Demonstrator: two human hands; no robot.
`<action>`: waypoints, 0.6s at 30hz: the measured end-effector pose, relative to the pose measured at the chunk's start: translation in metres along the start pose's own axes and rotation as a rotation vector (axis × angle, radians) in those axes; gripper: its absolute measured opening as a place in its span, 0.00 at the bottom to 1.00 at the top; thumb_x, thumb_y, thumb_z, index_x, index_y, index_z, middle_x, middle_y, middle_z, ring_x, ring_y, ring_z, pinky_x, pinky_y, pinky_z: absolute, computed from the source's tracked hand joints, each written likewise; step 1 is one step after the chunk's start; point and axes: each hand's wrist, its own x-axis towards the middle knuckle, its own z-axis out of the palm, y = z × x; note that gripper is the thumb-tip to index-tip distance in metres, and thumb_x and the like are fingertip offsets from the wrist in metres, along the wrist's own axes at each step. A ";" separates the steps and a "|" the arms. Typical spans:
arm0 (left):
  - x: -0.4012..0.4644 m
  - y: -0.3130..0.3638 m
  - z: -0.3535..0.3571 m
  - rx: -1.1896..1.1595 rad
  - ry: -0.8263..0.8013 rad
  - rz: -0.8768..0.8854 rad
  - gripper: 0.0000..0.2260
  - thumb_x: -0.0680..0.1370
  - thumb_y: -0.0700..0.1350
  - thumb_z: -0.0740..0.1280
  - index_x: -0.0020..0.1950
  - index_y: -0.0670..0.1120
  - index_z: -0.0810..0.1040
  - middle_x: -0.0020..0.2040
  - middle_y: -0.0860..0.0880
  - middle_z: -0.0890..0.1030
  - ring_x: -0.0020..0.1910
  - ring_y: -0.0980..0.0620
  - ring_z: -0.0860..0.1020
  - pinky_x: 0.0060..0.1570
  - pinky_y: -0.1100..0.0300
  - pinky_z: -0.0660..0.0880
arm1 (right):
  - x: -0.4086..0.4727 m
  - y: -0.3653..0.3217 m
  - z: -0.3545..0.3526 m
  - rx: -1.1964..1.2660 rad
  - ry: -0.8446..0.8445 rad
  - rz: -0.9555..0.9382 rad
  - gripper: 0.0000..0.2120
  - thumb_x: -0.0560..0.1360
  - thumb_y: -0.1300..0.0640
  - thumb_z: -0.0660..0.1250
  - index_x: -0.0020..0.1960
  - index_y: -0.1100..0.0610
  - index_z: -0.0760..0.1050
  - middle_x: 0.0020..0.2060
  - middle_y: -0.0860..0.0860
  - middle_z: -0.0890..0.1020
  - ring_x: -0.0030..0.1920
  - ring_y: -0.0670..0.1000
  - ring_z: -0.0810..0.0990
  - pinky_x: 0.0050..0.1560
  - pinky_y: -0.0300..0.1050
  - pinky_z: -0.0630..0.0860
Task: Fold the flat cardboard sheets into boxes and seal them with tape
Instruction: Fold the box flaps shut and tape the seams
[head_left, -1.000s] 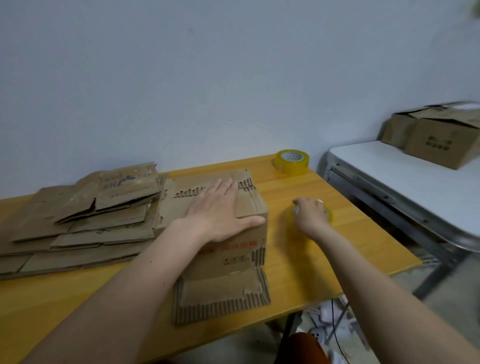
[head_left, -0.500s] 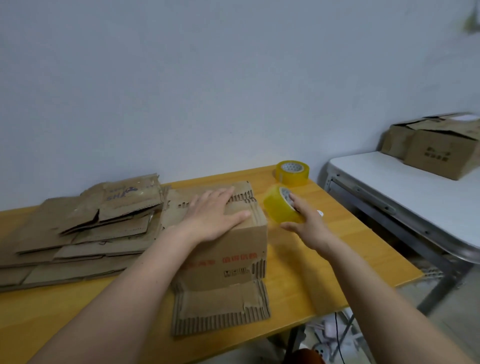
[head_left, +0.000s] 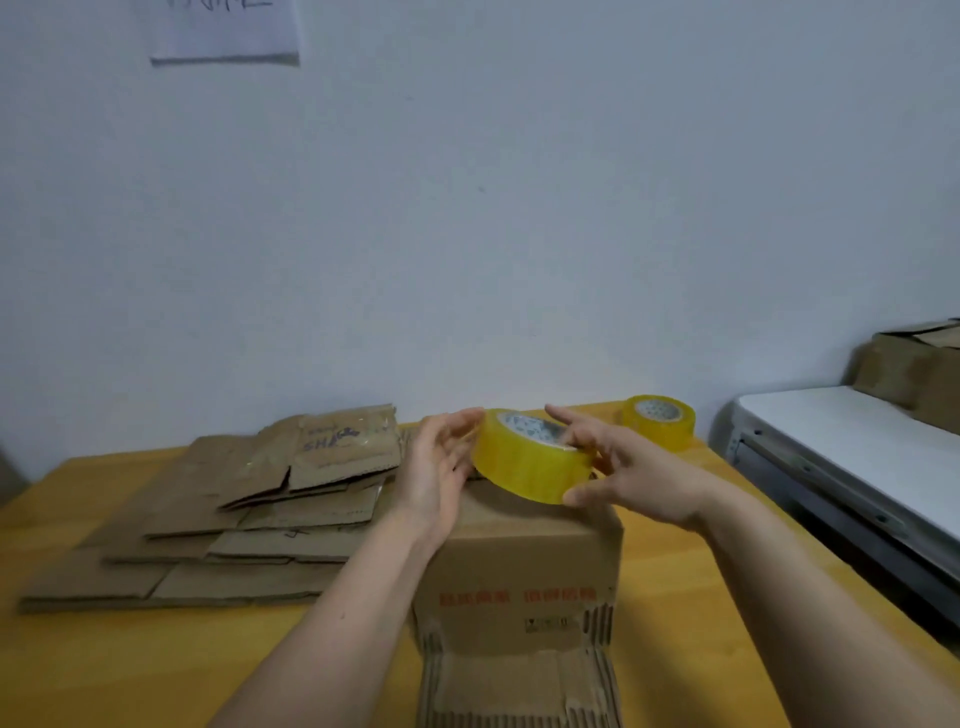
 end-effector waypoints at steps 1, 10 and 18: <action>0.000 -0.001 -0.001 0.009 0.004 0.002 0.13 0.80 0.47 0.59 0.48 0.42 0.81 0.46 0.45 0.84 0.47 0.49 0.80 0.47 0.56 0.74 | 0.002 0.001 0.001 -0.002 0.008 0.013 0.14 0.70 0.65 0.73 0.48 0.51 0.74 0.74 0.39 0.58 0.73 0.42 0.59 0.70 0.44 0.64; 0.000 -0.006 0.000 0.016 0.042 0.051 0.04 0.77 0.34 0.65 0.45 0.40 0.77 0.43 0.43 0.81 0.45 0.49 0.78 0.50 0.57 0.76 | 0.006 -0.002 0.004 0.095 0.023 0.104 0.13 0.71 0.65 0.72 0.51 0.55 0.74 0.74 0.43 0.61 0.71 0.43 0.63 0.63 0.37 0.67; 0.010 -0.015 0.007 0.214 0.445 0.181 0.09 0.78 0.38 0.66 0.39 0.47 0.73 0.39 0.47 0.81 0.41 0.48 0.78 0.48 0.48 0.77 | 0.028 -0.003 0.023 -0.058 0.327 0.118 0.33 0.63 0.63 0.78 0.60 0.43 0.68 0.58 0.51 0.75 0.55 0.52 0.77 0.54 0.52 0.77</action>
